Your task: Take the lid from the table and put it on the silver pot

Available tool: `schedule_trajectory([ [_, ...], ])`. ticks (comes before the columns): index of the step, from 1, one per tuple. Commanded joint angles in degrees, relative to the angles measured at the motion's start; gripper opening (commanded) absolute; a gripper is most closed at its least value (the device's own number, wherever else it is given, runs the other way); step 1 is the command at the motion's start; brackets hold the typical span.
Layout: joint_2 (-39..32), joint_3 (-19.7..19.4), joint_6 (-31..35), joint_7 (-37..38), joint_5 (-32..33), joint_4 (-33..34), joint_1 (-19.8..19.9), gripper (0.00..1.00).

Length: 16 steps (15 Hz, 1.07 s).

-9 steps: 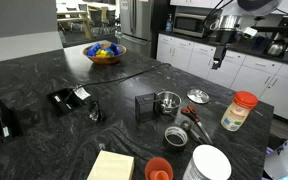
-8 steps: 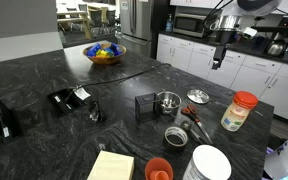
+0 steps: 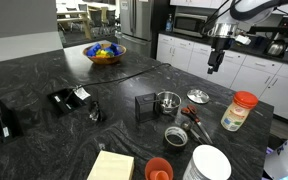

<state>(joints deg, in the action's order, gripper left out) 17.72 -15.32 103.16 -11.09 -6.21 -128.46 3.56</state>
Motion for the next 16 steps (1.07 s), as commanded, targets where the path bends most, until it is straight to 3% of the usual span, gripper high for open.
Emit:
schedule_trajectory([
  [1,-0.90,1.55,0.72,0.40,-0.41,-0.26,1.88,1.00],
  [11,-1.78,1.82,1.49,1.52,-0.38,-0.50,2.16,1.00],
  [16,-8.03,2.37,4.12,4.80,-1.87,1.09,2.06,1.00],
])
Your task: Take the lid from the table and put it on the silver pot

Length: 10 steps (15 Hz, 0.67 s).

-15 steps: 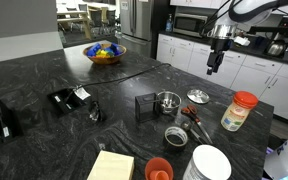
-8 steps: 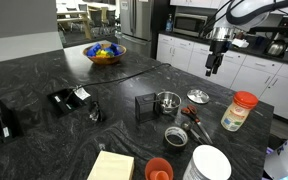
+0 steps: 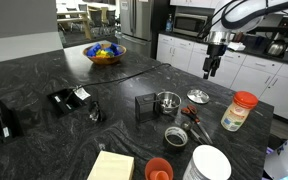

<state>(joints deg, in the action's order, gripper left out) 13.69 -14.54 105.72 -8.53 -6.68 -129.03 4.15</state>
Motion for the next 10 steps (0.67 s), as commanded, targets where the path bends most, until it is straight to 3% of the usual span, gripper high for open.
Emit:
schedule_trajectory([
  [1,-5.48,1.84,3.03,3.61,-1.47,1.70,1.55,1.00],
  [5,-10.54,2.66,5.76,6.98,-1.55,2.08,1.60,1.00],
  [10,-11.48,3.22,6.27,10.96,-0.29,0.14,1.68,1.00],
])
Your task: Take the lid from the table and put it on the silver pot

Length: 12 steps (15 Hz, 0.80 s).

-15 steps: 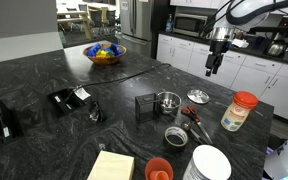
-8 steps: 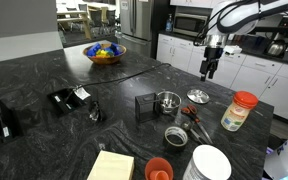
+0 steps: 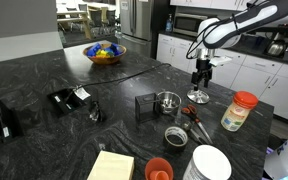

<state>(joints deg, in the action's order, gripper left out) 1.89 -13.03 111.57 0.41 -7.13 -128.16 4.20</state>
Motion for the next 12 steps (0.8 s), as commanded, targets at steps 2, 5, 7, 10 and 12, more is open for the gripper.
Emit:
schedule_trajectory([
  [2,0.18,1.90,1.07,2.95,0.41,-1.33,1.54,1.00],
  [5,-0.63,2.05,1.76,5.02,1.04,-2.39,1.61,1.00],
  [7,-1.35,2.16,2.49,7.84,2.02,-2.87,1.54,1.00],
  [10,-1.99,2.16,1.43,7.53,1.30,-2.53,1.57,1.00],
  [12,-2.22,2.22,1.59,8.12,1.35,-2.53,1.55,1.00],
])
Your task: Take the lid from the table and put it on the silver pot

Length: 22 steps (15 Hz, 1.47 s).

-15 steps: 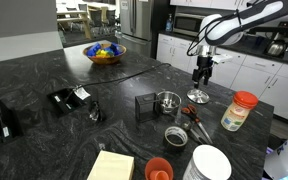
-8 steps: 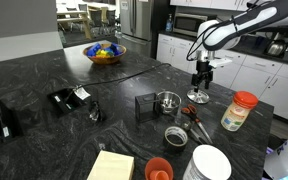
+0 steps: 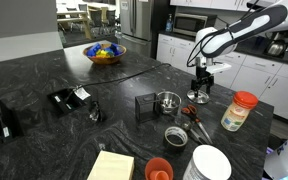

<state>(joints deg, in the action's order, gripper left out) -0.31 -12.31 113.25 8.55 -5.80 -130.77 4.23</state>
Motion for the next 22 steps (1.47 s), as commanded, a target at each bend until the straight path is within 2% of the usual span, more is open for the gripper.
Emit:
schedule_trajectory([
  [1,-0.01,1.50,-0.07,0.04,0.02,0.09,1.52,1.00],
  [8,-0.26,2.73,1.56,3.68,0.93,-0.10,0.93,1.00],
  [14,-1.50,2.17,3.78,6.90,3.59,-0.02,2.28,1.00],
  [15,-1.63,2.15,4.01,6.92,3.47,-0.04,2.47,0.91],
  [16,-1.72,2.19,4.23,6.82,3.13,-0.02,2.62,0.73],
  [22,-1.06,2.74,3.94,7.00,2.08,0.68,2.36,0.31],
])
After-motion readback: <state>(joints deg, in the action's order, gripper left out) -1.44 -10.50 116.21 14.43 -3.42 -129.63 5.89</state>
